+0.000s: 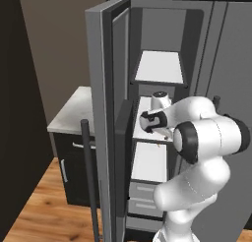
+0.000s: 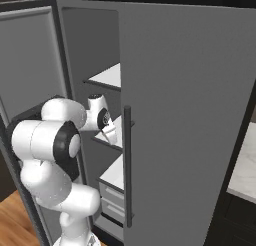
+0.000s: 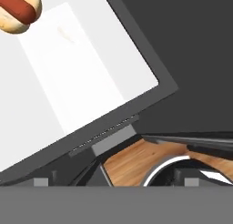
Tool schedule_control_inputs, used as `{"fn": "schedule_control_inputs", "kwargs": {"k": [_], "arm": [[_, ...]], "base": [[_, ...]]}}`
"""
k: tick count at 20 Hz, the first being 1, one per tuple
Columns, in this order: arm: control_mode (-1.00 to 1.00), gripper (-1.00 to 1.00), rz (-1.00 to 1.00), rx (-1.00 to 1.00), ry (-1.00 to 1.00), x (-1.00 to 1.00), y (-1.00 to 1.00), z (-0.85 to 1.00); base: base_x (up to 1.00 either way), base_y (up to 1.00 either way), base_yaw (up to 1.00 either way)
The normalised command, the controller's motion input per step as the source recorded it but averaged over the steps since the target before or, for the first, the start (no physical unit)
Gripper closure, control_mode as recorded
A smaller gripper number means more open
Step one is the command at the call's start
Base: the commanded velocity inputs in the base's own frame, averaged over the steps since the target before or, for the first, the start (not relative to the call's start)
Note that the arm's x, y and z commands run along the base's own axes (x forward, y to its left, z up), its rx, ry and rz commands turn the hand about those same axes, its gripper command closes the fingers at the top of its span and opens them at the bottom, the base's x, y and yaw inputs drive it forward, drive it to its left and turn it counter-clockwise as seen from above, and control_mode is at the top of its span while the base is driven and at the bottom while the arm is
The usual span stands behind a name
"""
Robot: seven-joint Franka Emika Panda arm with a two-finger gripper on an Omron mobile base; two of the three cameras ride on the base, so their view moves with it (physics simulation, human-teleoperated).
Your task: Store the hot dog in the freezer for long-term storage. Close the freezer door after placing the cooked food.
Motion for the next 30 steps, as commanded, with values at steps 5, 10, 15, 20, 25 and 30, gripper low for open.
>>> {"fn": "schedule_control_inputs", "kwargs": {"k": [5, 10, 15, 20, 25, 30], "arm": [[-1.00, -1.00, 0.00, 0.00, -0.01, -0.70, 0.01, 0.65], [-1.00, -1.00, 0.00, 0.00, 0.00, -0.61, 0.11, 0.78], [-1.00, -1.00, 0.03, 0.00, 0.00, -0.56, 0.13, 0.74], [-1.00, -1.00, 0.25, 0.00, 0.00, -0.40, 0.00, 0.47], [-1.00, -1.00, 0.38, 0.00, 0.00, -0.48, 0.00, 0.49], [-1.00, -1.00, 0.31, 0.00, 0.00, -0.65, 0.00, 0.53]], "base": [[0.00, 0.00, 0.00], [0.00, 0.00, 0.00], [0.00, 0.00, 0.00], [0.00, 0.00, 0.00], [0.00, 0.00, 0.00], [0.00, 0.00, 0.00]]}}
